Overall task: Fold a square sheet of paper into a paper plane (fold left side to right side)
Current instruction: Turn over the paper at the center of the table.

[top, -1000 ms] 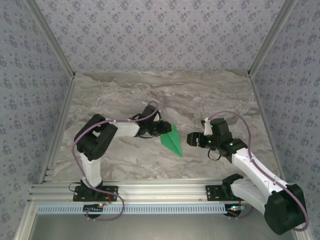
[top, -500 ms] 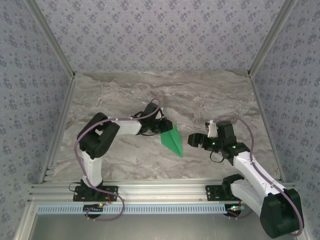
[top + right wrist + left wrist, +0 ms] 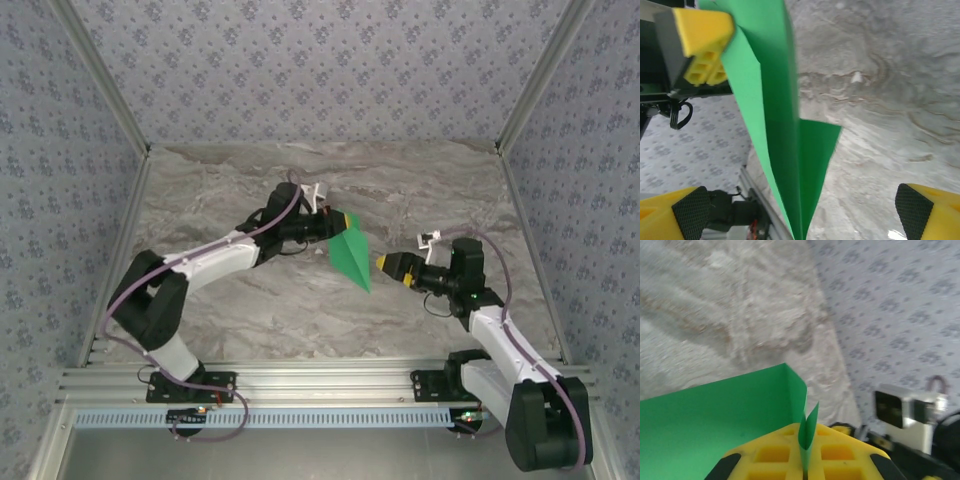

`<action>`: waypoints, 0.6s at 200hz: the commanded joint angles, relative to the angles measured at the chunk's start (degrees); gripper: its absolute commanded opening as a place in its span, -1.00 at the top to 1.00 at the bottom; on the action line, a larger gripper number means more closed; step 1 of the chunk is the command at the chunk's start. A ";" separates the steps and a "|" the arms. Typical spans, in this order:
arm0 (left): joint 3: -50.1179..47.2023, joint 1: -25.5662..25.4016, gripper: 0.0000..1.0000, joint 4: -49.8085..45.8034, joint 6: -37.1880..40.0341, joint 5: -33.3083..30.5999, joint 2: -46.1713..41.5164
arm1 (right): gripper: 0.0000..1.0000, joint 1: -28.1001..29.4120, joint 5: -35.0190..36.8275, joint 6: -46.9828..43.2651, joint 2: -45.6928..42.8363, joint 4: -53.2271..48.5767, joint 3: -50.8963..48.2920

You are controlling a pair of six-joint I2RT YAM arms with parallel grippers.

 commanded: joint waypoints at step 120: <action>-1.72 -0.44 1.00 13.85 -9.69 7.49 -6.40 | -0.65 11.85 1.08 21.57 2.69 31.23 2.21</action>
